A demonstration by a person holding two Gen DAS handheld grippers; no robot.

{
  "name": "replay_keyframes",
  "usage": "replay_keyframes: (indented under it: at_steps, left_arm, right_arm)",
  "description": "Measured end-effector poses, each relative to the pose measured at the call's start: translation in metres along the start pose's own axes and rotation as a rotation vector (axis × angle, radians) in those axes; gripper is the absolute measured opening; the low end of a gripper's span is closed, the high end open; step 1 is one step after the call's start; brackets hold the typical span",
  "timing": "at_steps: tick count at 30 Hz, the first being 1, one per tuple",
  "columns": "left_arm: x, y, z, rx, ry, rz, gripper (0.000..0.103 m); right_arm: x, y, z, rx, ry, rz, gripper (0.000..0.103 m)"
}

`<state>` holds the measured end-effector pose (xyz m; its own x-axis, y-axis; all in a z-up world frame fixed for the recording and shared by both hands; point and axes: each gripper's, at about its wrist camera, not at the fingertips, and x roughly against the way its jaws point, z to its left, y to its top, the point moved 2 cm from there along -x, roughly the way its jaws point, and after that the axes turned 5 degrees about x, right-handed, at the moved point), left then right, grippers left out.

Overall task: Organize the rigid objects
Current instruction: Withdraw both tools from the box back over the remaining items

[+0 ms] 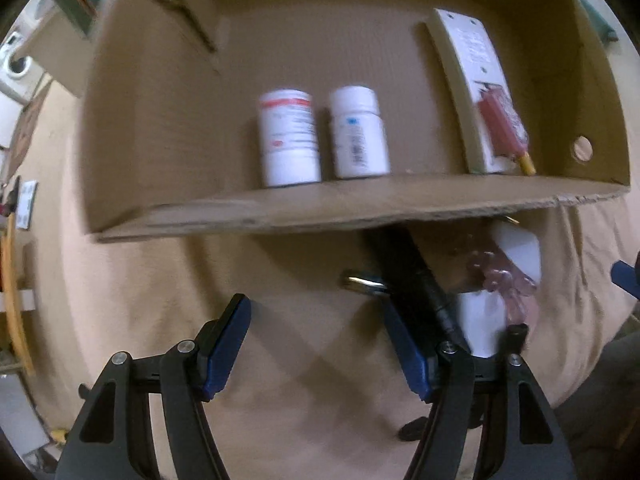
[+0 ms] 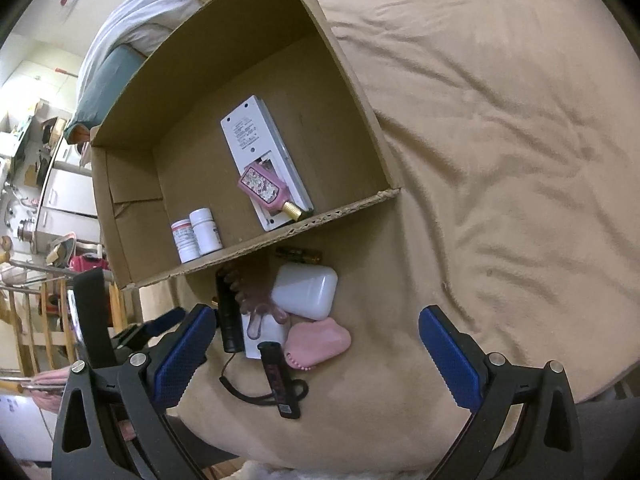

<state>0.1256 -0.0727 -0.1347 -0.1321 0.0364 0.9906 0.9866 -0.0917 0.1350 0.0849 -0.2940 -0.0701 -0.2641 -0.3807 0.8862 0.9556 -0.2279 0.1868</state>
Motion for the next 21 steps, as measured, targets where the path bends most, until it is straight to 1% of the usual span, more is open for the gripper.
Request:
replay_keyframes:
  at_steps: [2, 3, 5, 7, 13, 17, 18, 21]
  left_arm:
    - [0.000, 0.001, -0.008, -0.036, 0.014, -0.019, 0.065]
    - [-0.001, 0.002, -0.010, -0.042, 0.003, -0.019, 0.065]
    - [-0.005, 0.007, -0.012, -0.026, -0.069, 0.002, 0.066]
    - [-0.010, 0.011, -0.014, -0.016, -0.091, 0.015, 0.068]
    - [-0.015, 0.012, -0.022, -0.057, -0.058, 0.006, 0.068]
    - [-0.014, 0.010, -0.022, -0.041, -0.068, -0.005, 0.068]
    - [-0.012, 0.015, -0.024, -0.040, -0.070, -0.005, 0.068]
    - [-0.011, 0.017, -0.030, -0.029, -0.080, -0.001, 0.068]
  right_arm:
    - [-0.001, 0.000, 0.001, 0.000, 0.008, 0.007, 0.103]
    - [-0.002, 0.001, 0.002, 0.003, 0.009, 0.008, 0.103]
    - [-0.003, 0.000, 0.004, 0.014, 0.006, 0.010, 0.103]
    - [-0.004, 0.000, 0.005, 0.017, 0.005, 0.014, 0.103]
    - [-0.005, 0.000, 0.001, 0.007, 0.003, 0.023, 0.103]
    - [-0.008, 0.000, 0.002, 0.010, -0.001, 0.031, 0.103]
    - [-0.008, 0.000, 0.002, 0.011, -0.001, 0.035, 0.103]
    - [-0.009, 0.000, 0.002, 0.016, -0.007, 0.038, 0.103]
